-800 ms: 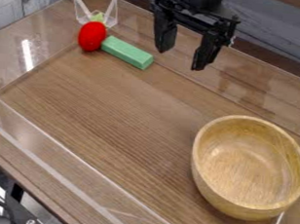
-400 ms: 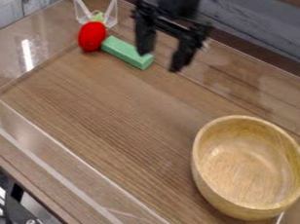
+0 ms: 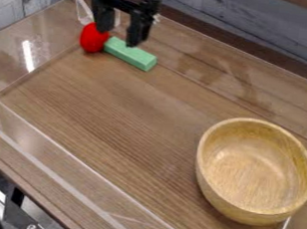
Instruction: Move the red object to the right side of the table
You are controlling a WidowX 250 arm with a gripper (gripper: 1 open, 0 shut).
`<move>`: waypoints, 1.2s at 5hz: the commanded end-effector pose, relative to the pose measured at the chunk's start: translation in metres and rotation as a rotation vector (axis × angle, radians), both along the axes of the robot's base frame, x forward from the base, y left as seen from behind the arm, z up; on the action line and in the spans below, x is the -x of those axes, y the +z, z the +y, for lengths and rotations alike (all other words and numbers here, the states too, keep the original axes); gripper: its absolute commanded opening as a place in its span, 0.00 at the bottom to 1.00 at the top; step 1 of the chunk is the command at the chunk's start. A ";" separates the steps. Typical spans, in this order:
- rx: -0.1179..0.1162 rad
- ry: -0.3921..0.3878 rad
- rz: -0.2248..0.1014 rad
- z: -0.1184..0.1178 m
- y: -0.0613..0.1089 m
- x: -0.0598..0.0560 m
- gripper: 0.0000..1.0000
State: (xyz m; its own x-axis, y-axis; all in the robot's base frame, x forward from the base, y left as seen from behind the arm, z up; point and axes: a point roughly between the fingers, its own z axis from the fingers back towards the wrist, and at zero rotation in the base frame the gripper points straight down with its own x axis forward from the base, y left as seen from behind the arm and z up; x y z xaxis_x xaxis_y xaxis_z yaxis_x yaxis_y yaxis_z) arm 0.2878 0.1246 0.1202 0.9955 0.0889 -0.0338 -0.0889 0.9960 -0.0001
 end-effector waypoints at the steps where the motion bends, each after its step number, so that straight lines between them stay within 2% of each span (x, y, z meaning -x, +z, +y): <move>1: -0.044 0.004 -0.066 0.029 0.011 -0.012 1.00; 3: -0.047 -0.046 -0.072 0.055 -0.002 -0.022 1.00; 6: -0.051 -0.059 -0.068 0.078 -0.019 -0.033 1.00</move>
